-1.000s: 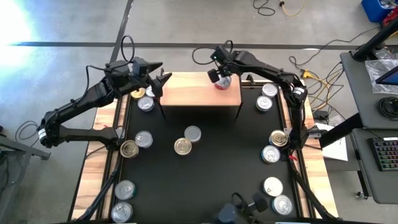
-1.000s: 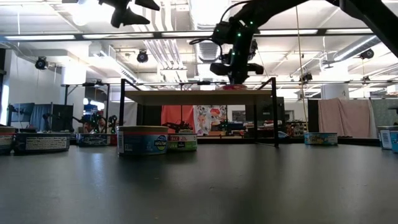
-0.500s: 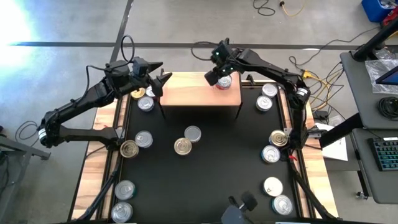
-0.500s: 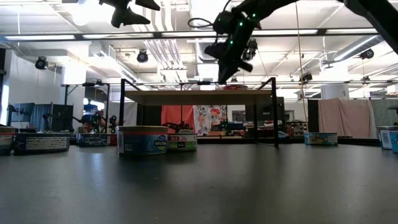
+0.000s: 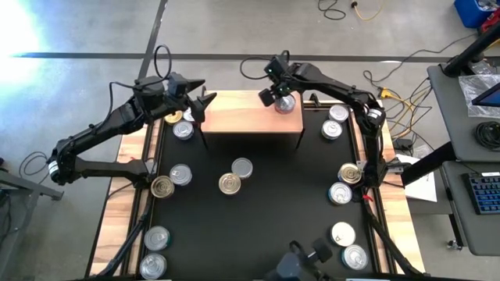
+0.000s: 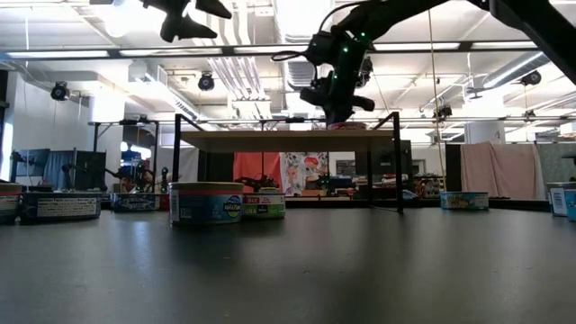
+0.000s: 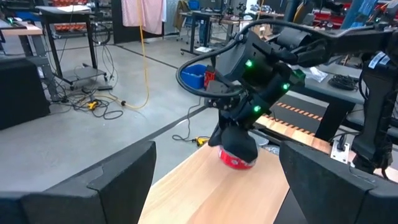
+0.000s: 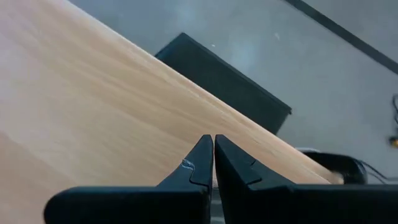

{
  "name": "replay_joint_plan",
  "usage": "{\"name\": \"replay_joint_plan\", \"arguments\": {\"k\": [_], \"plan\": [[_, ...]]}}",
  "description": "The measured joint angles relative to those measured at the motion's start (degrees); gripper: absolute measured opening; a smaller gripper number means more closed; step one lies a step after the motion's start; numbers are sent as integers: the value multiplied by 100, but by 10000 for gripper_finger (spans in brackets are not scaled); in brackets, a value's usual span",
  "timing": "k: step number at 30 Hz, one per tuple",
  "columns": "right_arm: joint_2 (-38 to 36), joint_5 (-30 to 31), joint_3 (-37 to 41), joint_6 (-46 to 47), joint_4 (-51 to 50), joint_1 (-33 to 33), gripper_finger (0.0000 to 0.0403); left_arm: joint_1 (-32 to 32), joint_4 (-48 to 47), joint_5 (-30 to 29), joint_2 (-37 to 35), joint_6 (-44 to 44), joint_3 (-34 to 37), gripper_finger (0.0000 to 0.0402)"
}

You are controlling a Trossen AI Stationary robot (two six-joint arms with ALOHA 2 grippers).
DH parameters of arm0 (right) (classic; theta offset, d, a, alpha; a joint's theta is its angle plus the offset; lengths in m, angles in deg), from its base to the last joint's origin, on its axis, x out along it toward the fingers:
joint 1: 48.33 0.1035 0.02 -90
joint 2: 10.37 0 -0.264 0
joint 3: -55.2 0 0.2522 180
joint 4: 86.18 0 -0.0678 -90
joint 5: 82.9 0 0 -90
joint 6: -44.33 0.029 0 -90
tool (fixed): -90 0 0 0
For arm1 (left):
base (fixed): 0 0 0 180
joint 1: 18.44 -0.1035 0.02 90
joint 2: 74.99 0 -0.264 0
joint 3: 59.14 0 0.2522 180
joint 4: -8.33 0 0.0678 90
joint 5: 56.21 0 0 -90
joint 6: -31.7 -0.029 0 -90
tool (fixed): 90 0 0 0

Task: Stack canned seafood by type on shelf
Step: Put the red tuna can on the shelf

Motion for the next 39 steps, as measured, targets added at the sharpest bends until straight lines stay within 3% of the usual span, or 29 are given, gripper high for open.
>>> {"name": "replay_joint_plan", "arguments": {"k": [5,9,19,23,31,39], "plan": [[-30,531,0,191,-340,-28,9,0,-149,-2,-2,-57,0,327],[-172,516,7,91,-365,-13,9,0,-176,-2,-6,-58,0,327],[-526,-410,23,67,-1258,-29,9,17,-865,-6,-168,-127,0,327],[-463,-715,230,38,-1397,-113,9,20,-1174,-283,-160,-358,0,327],[-438,23,333,92,-904,-195,9,60,-1607,-313,-293,-254,0,327],[-426,121,328,2,-725,-247,9,287,-1673,-315,-571,-54,0,326]]}}
